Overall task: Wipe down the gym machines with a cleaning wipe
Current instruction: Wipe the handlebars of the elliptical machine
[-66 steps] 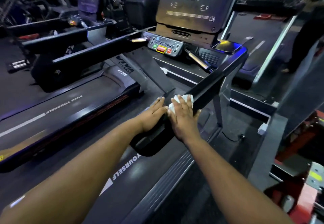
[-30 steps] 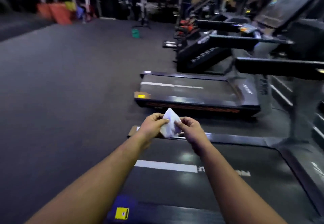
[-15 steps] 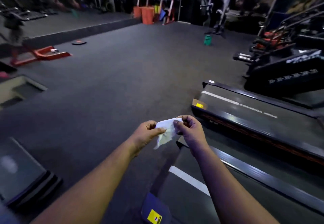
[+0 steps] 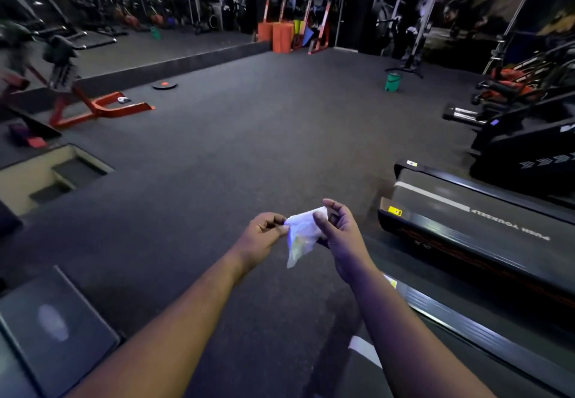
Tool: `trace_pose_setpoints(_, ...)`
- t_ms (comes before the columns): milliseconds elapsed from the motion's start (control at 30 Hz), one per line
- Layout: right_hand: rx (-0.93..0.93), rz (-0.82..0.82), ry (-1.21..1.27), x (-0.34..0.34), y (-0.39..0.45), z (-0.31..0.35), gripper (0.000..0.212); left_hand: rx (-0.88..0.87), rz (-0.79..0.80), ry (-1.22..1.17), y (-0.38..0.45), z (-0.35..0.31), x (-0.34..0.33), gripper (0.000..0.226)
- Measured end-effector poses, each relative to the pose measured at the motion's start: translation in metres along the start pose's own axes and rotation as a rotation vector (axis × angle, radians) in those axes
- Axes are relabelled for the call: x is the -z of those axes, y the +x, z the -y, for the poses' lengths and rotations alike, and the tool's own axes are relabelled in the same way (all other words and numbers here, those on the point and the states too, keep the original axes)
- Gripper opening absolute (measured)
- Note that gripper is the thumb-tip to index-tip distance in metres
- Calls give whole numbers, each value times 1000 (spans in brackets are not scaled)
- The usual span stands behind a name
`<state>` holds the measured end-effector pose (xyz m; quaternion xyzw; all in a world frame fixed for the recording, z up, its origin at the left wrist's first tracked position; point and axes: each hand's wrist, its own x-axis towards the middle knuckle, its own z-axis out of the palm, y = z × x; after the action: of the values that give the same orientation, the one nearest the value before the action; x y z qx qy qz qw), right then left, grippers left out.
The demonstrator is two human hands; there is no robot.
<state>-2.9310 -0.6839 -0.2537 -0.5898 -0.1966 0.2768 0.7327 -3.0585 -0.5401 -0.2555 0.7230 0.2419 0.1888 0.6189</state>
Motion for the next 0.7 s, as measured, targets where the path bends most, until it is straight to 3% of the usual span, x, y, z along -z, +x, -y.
trace_pose_setpoints(67, -60, 98, -57, -11, 18, -2, 50, 27, -29, -70, 22, -6, 7, 10)
trace_pose_setpoints(200, -138, 202, -138, -25, 60, -9, 36, 96, -72, -154, 74, -4, 11, 15)
trace_pose_setpoints(467, -16, -31, 9, -23, 223, -28, 13, 189, -141, -107, 239, 5, 25, 18)
trace_pose_setpoints(700, -9, -39, -2, 0, 349, -5, 14, 282, -82, -478, 371, -13, 6, 23)
